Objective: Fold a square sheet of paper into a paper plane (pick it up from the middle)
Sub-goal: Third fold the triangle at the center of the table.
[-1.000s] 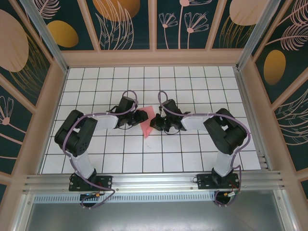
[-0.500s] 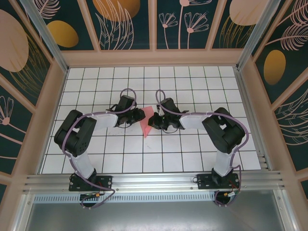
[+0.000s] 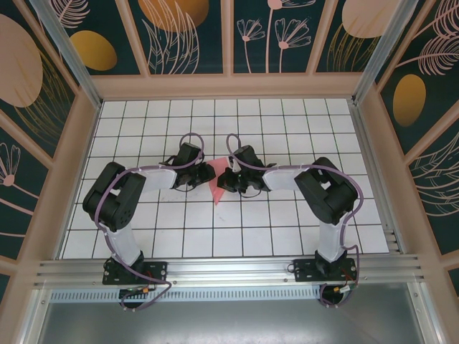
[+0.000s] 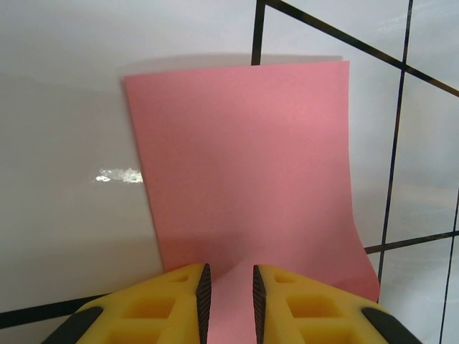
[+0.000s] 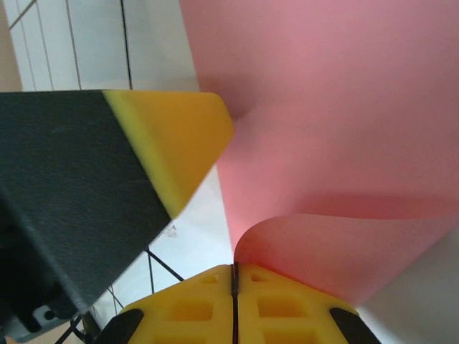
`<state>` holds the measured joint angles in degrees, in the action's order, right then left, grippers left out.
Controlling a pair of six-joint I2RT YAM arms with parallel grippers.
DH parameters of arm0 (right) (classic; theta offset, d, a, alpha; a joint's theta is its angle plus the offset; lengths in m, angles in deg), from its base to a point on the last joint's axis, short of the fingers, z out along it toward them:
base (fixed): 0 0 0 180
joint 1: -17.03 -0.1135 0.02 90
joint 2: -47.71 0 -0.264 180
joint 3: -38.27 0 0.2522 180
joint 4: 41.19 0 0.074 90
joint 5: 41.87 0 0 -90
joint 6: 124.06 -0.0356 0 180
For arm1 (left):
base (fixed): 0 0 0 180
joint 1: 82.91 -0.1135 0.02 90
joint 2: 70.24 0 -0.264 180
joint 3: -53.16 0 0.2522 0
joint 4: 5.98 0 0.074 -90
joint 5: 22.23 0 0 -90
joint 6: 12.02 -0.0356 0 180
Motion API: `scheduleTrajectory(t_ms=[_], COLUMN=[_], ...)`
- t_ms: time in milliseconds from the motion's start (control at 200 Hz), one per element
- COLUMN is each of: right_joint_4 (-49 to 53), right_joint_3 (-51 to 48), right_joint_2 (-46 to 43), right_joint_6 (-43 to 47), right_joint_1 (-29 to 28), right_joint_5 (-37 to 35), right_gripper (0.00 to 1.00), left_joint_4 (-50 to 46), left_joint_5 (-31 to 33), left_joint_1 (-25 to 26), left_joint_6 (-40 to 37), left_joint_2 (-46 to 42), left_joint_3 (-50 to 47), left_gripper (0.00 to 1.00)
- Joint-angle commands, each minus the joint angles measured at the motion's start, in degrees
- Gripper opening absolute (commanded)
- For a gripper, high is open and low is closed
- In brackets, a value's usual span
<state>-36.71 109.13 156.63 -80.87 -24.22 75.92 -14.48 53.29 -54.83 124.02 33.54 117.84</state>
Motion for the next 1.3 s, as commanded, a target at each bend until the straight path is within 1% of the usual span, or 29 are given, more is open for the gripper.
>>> scheduleTrajectory(t_ms=[0,936,1296], right_joint_4=[-1.0,1.6,2.7], right_joint_3=[1.9,4.5,4.8], right_joint_2=[1.1,4.6,5.2], right_joint_6=[1.3,3.5,4.3], right_joint_1=[-0.4,-0.6,-0.9], right_joint_5=[0.9,0.2,0.4], right_gripper=[0.09,0.10,0.13], left_joint_4=[-1.4,-1.0,-0.9], left_joint_5=[-0.2,-1.1,-1.2], left_joint_1=[-0.2,-0.2,-0.2], left_joint_6=[-1.2,-1.1,-1.1], left_joint_2=[0.9,0.7,0.7], left_joint_3=[1.0,0.6,0.5], left_gripper=[0.25,0.25,0.25])
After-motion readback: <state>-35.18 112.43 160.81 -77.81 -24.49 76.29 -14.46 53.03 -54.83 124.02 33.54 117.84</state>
